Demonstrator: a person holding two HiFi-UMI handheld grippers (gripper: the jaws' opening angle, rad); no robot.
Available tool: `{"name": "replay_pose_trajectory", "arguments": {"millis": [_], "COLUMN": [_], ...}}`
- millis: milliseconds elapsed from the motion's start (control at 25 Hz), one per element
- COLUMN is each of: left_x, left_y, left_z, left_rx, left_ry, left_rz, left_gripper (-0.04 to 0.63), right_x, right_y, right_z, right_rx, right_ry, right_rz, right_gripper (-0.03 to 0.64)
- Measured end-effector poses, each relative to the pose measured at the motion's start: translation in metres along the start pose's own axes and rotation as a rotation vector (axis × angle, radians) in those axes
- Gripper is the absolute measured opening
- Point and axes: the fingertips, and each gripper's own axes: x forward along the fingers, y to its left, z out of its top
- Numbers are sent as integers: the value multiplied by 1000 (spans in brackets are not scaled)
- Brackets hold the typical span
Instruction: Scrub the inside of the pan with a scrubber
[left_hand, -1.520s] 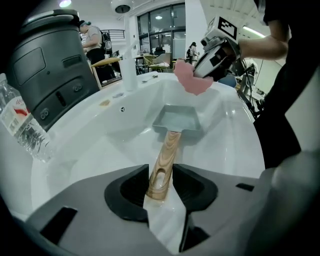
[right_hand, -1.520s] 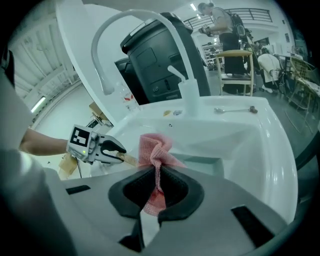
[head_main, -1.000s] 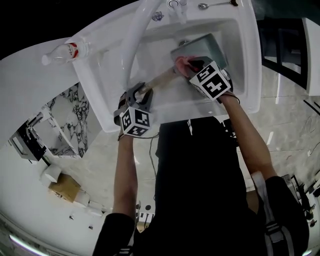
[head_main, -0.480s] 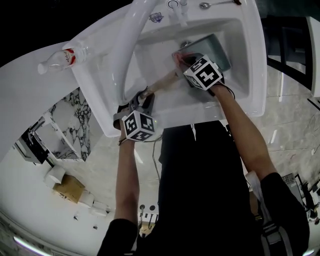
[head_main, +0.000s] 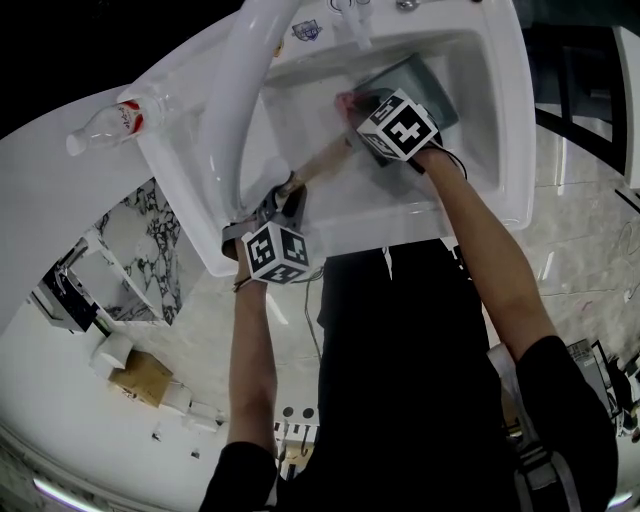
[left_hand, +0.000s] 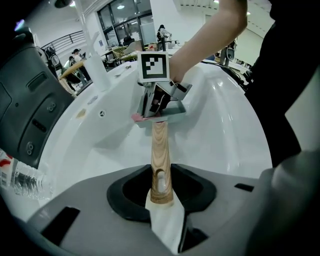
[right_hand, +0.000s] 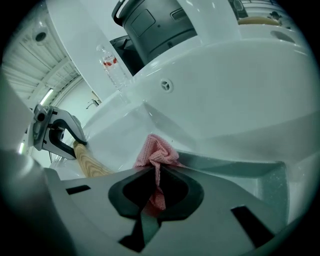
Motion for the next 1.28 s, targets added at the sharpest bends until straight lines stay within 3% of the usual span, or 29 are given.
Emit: {"name": "replay_pose_trajectory", "arguments": {"millis": [280, 480, 760, 960, 1280], "left_x": [0, 1, 0, 0, 1], "left_y": [1, 2, 3, 2, 3], "left_z": [1, 0, 1, 1, 1], "left_rx": [-5, -28, -31, -40, -86], "left_ry": [5, 19, 14, 10, 2], "left_rz": [0, 6, 9, 10, 22], "left_gripper": [144, 144, 144, 144, 144], "right_x": [3, -2, -22, -39, -54], "right_y": [-8, -23, -67, -105, -134], "right_z": [8, 9, 5, -2, -11], "right_rx": [21, 17, -76, -54, -11], "right_ry": [-22, -20, 19, 47, 79], "right_rz": [-39, -117, -324, -508, -700], "right_gripper": [43, 43, 43, 43, 34]}}
